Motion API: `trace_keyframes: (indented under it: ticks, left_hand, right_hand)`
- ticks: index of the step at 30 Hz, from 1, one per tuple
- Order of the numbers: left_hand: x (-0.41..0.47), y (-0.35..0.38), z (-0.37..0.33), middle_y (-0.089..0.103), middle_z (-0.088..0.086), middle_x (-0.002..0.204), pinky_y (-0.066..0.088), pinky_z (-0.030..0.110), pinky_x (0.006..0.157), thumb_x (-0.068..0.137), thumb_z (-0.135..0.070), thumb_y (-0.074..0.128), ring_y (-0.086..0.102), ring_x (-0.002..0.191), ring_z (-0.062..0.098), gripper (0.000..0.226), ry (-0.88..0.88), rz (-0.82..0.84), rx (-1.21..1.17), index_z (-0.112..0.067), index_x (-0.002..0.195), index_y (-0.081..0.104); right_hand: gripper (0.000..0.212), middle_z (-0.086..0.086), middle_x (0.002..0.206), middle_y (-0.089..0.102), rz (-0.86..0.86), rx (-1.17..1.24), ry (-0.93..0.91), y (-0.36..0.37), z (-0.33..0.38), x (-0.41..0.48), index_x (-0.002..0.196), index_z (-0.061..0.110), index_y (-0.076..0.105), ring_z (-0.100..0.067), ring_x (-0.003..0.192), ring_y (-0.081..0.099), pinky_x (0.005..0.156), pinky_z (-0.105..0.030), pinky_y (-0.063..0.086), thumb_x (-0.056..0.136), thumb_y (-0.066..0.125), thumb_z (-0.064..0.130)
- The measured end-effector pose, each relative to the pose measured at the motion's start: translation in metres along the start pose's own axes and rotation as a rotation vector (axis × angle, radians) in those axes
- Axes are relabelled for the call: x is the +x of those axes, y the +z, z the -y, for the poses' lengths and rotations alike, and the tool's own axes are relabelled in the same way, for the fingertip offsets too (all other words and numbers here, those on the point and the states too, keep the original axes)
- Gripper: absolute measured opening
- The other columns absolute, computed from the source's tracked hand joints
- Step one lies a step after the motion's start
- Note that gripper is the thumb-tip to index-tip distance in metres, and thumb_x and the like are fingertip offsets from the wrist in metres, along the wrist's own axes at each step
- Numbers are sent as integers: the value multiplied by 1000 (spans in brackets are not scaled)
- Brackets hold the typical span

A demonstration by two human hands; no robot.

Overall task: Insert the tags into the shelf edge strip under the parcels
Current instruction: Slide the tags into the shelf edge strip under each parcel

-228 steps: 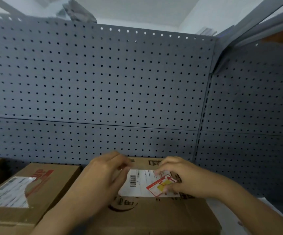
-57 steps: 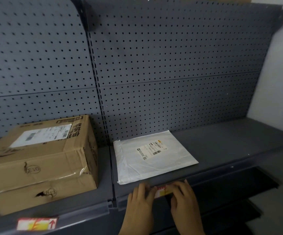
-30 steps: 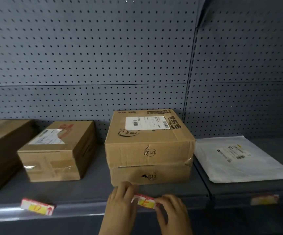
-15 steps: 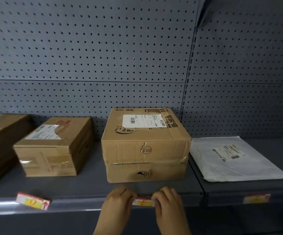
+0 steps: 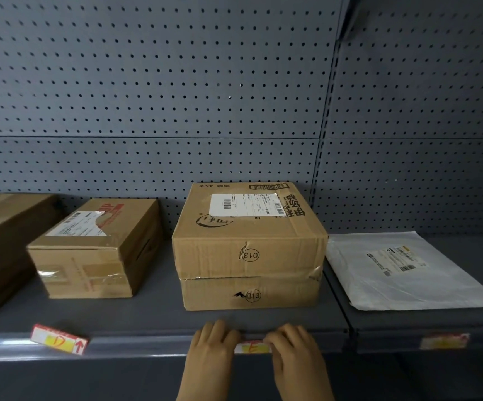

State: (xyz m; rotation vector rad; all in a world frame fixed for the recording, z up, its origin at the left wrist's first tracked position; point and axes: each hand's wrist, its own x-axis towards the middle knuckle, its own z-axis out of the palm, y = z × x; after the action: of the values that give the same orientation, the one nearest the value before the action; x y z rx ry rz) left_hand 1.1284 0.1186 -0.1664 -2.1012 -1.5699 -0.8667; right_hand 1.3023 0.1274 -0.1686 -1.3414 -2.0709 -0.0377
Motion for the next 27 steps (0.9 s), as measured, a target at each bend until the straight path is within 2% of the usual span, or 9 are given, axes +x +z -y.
trace_keyframes:
  ticks: [3,5,8,10,15,20,22,24,27]
  left_hand:
    - [-1,-3,-2,50,2,64,39,28,45,64,-22,40,33,66,18,22,-18,-23,14,-21,58,62]
    - [-4,-3,-3,51,1,68,38,28,50,65,-21,41,36,68,19,22,-7,-37,35,-21,63,63]
    - [-17,1,-8,53,2,82,38,29,58,67,-19,41,43,73,21,26,-19,-55,58,-23,88,56]
    - [-26,6,-16,60,6,90,44,33,57,69,-15,40,45,79,24,33,-67,-85,67,-22,99,51]
    - [-36,4,-27,67,5,103,48,36,67,74,-12,38,49,96,22,41,-52,-65,78,-19,112,51]
    - [-40,2,-27,47,-1,117,33,32,78,69,-10,37,47,102,19,51,-68,-11,41,-20,118,50]
    - [-40,0,-28,46,-2,118,35,32,79,68,-11,39,48,103,19,51,-63,-6,27,-20,117,50]
    - [-42,-3,-28,45,-3,119,42,34,79,64,-11,57,47,103,19,55,-66,42,-3,-21,118,49]
    - [-48,-3,-28,46,-8,124,51,33,68,35,-13,84,46,106,16,95,-122,121,24,-24,122,48]
  right_hand:
    - [48,7,79,58,-34,15,-10,-1,0,-4,74,27,67,-11,74,50,54,-26,50,40,87,0]
    - [50,7,90,54,-51,30,-7,-1,1,-8,80,24,70,-13,79,53,57,-29,55,41,85,-4]
    - [55,9,102,46,-69,19,-10,2,2,-15,89,23,73,-12,88,47,65,-26,55,41,83,-4]
    - [58,8,104,45,-66,13,-1,4,3,-18,93,24,72,-13,91,47,68,-28,55,43,82,-3]
    - [65,2,109,46,-92,4,38,9,5,-27,103,21,69,-19,98,47,73,-36,56,47,78,-9]
    - [59,0,117,46,-161,-74,-65,17,3,-38,127,24,50,-23,105,47,76,-40,54,73,46,0]
    - [77,-1,119,46,-105,-97,-59,16,2,-40,129,23,48,-24,107,47,75,-42,54,60,66,-4]
    - [85,0,119,47,-124,-135,-46,15,0,-40,126,23,50,-24,106,46,76,-42,54,50,76,-6]
    - [34,2,110,58,-299,-77,-131,12,12,-42,109,28,60,-21,100,51,82,-38,48,86,49,5]
